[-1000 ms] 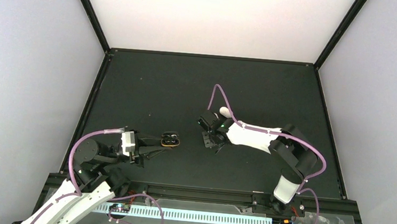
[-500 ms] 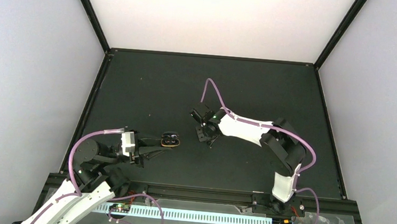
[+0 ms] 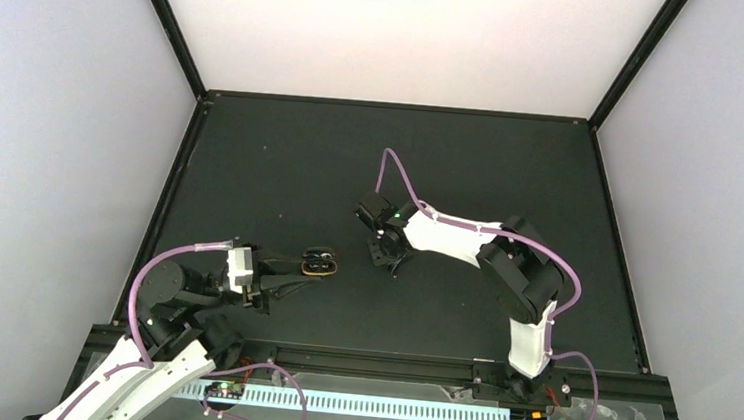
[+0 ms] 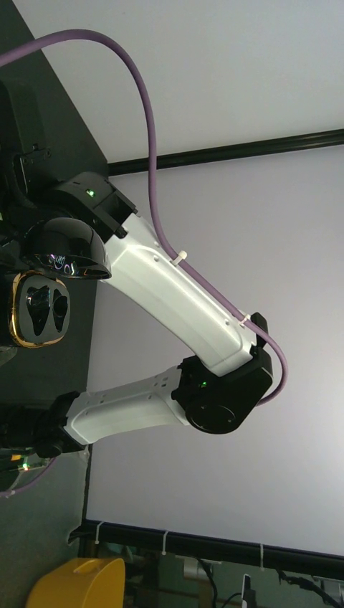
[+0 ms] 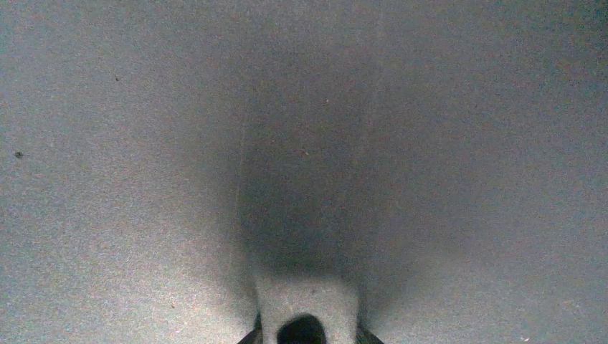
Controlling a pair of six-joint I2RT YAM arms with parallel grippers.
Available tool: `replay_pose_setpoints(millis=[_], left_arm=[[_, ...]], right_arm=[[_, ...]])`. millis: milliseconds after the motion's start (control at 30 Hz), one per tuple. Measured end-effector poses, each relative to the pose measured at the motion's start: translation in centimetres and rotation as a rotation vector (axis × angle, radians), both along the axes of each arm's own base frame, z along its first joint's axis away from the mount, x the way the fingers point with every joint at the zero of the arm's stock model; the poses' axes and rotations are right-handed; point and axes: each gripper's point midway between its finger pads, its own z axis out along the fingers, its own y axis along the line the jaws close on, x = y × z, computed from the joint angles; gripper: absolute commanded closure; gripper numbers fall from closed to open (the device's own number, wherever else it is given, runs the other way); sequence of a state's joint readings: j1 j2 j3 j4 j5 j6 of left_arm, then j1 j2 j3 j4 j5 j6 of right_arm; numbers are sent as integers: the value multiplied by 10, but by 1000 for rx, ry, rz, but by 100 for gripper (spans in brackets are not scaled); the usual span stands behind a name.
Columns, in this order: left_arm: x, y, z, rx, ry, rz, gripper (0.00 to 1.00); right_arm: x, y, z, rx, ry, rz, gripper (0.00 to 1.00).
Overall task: Insert the wireless bluetooth earbuds into the charging case
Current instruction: Pick up the earbud from the center of the board.
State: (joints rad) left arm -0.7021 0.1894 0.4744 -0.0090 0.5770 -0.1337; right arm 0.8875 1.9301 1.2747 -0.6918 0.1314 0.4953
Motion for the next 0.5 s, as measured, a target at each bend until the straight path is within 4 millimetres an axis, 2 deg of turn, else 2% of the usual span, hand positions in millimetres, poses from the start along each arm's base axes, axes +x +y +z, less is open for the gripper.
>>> replay_pose_setpoints(millis=[167,333,500], left_arm=[[0,0,0,0,0,0,98],[0,0,0,0,-1,-1,99],[-1,0,0,0,-2,-4,98]], right_arm=[[-1,0,0,3,4,0,69],[-1,1,-1,9,6,-2,66],[-3,-1,0,16,4,-5,70]])
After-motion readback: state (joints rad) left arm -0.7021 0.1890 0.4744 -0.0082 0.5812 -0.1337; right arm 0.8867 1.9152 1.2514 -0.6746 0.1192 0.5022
